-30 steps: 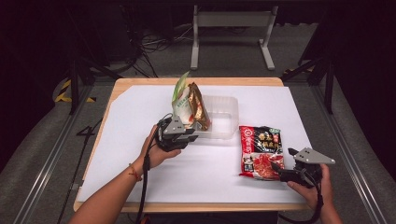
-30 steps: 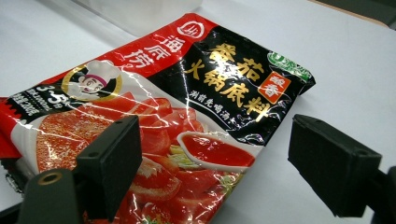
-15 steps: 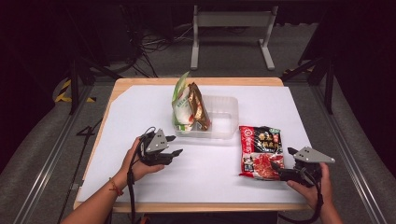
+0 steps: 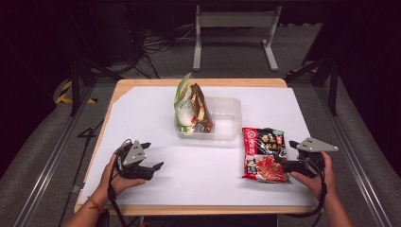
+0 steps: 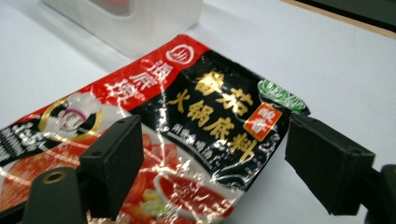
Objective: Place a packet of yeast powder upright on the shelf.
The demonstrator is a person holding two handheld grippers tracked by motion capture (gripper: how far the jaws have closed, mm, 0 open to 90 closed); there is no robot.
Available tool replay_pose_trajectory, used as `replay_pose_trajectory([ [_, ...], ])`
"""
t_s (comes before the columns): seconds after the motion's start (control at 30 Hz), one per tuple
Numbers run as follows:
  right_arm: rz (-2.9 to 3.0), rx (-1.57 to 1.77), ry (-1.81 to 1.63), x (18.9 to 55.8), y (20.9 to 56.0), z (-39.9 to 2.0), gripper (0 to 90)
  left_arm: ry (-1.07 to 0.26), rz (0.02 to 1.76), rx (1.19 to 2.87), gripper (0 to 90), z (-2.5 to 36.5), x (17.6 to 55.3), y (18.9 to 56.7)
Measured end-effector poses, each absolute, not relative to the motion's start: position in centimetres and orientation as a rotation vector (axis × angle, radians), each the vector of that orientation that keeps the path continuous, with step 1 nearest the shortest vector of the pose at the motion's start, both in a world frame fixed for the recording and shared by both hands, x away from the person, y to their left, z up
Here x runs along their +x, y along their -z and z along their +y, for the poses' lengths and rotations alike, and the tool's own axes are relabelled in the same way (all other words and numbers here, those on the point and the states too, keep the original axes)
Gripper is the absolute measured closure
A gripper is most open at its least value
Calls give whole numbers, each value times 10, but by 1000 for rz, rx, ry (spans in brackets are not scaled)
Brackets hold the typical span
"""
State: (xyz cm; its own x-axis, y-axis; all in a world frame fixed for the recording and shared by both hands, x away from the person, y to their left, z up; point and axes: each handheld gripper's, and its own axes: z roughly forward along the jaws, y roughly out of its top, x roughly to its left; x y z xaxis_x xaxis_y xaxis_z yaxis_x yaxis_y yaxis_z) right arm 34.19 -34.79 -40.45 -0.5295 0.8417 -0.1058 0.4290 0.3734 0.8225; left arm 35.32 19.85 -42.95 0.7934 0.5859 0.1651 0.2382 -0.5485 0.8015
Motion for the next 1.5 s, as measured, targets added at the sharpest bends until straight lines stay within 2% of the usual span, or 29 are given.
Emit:
replay_pose_trajectory([
  [0.23,2173,1120,-1071,359,399,-351,190,-546,658,2125,153,222,345,433],
  [0.53,2221,1183,-1062,396,397,-365,185,-534,647,2130,148,218,348,433],
  [0.7,2266,1274,-1012,421,408,-369,174,-533,641,2139,148,216,347,435],
  [0.87,2266,1374,-1130,437,414,-376,162,-517,633,2140,146,215,347,435],
  [1.17,2320,1479,-1132,450,432,-375,106,-505,605,2155,148,208,347,435],
  [1.33,2285,1511,-1232,454,435,-377,123,-500,600,2161,146,206,347,435],
  [1.5,2267,1519,-1267,456,436,-378,179,-497,600,2164,146,206,347,435],
])
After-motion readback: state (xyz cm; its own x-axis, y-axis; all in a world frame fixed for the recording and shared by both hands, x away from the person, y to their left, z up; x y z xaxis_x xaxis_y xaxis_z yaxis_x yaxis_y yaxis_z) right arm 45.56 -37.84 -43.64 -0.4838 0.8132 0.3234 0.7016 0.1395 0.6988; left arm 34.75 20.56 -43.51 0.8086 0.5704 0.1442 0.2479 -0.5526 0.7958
